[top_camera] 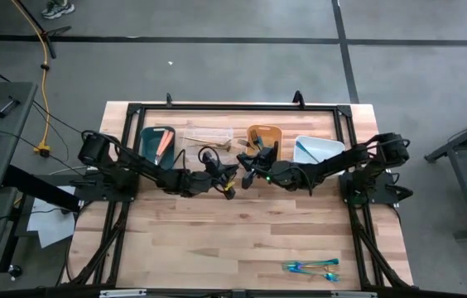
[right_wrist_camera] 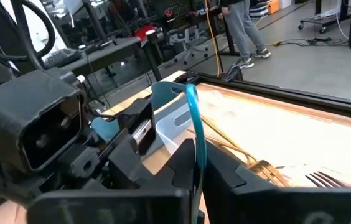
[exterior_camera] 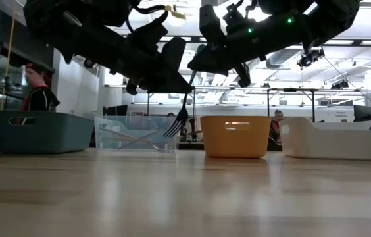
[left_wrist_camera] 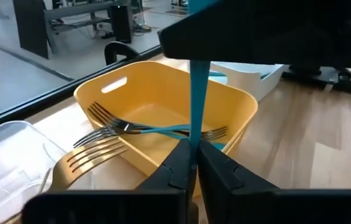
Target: Sort silverware by color (type)
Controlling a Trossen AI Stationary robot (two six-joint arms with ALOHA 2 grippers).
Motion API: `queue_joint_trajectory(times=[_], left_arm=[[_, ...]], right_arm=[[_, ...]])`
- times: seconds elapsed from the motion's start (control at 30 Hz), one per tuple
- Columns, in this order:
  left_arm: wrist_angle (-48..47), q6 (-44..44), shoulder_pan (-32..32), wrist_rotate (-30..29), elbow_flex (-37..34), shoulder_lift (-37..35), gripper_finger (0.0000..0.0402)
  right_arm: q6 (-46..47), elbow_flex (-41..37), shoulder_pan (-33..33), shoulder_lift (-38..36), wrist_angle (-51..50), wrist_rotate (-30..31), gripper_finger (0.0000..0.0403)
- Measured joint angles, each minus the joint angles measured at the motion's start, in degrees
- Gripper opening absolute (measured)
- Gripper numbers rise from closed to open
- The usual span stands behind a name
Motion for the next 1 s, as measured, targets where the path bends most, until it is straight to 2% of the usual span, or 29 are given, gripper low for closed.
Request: queue_joint_trajectory(times=[0.3,0.37,0.53,0.63,0.73,0.83,1.0], left_arm=[[-1.2,3.9,-0.3,1.7,0.0,-0.2,0.0052],[-3.8,4.4,-0.7,2.1,0.0,-1.6,0.0063],[-15.7,3.9,-1.4,1.3,-0.3,-10.1,0.009],[-17.5,4.0,-2.5,-0.5,-3.2,-16.8,0.0103],[-15.3,4.8,-3.9,-2.2,-8.6,-23.5,0.0109],[-8.9,5.8,-5.0,-2.9,-15.3,-30.0,0.011],[0.5,8.6,-6.1,1.6,-23.2,-38.5,0.0111]], right_arm=[[-2.4,0.0,0.0,-0.1,-0.8,-0.3,0.0004],[-2.7,0.0,0.1,-0.7,-1.8,-0.2,0.0004],[-5.9,-0.3,1.3,-4.6,-5.0,0.0,0.0003],[-8.6,-1.4,3.0,-7.7,-4.9,0.3,0.0003],[-11.2,-2.7,4.8,-10.9,-4.8,1.3,0.0002],[-13.0,-4.0,6.7,-13.9,-4.8,3.0,0.0002],[-15.7,-5.4,8.8,-16.8,-4.6,6.6,0.0001]])
